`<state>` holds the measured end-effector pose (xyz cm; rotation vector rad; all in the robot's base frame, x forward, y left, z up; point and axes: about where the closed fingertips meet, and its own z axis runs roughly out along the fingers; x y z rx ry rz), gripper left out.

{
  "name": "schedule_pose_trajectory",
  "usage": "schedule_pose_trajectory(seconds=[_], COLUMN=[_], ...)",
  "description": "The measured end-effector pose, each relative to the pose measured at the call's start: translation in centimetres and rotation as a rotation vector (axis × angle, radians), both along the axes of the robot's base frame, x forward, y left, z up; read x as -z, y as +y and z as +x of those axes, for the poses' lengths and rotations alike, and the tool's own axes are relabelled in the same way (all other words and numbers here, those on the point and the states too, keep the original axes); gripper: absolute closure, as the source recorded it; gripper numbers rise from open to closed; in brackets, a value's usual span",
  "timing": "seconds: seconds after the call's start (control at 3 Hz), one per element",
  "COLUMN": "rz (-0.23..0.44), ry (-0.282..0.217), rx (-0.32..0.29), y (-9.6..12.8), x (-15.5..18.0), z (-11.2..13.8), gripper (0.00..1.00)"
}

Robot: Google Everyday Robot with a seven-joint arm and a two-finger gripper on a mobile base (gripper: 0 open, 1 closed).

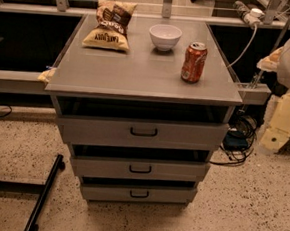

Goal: Open bottom drawer

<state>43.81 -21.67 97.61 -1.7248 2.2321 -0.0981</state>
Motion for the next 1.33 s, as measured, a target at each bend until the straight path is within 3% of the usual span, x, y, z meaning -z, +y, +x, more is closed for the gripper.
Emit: schedule_pose_trajectory(seconds=[0.33,0.67,1.0,1.33], rz=[0.0,0.029,0.132,0.289], ry=[0.0,0.01,0.049,0.14], rx=[0.0,0.024,0.026,0.008], y=[0.0,-0.2,0.8,2.6], x=[0.0,1.6,7.1,17.9], z=[0.0,-0.2,-1.2,-2.4], gripper=[0.0,0.18,0.41,0.65])
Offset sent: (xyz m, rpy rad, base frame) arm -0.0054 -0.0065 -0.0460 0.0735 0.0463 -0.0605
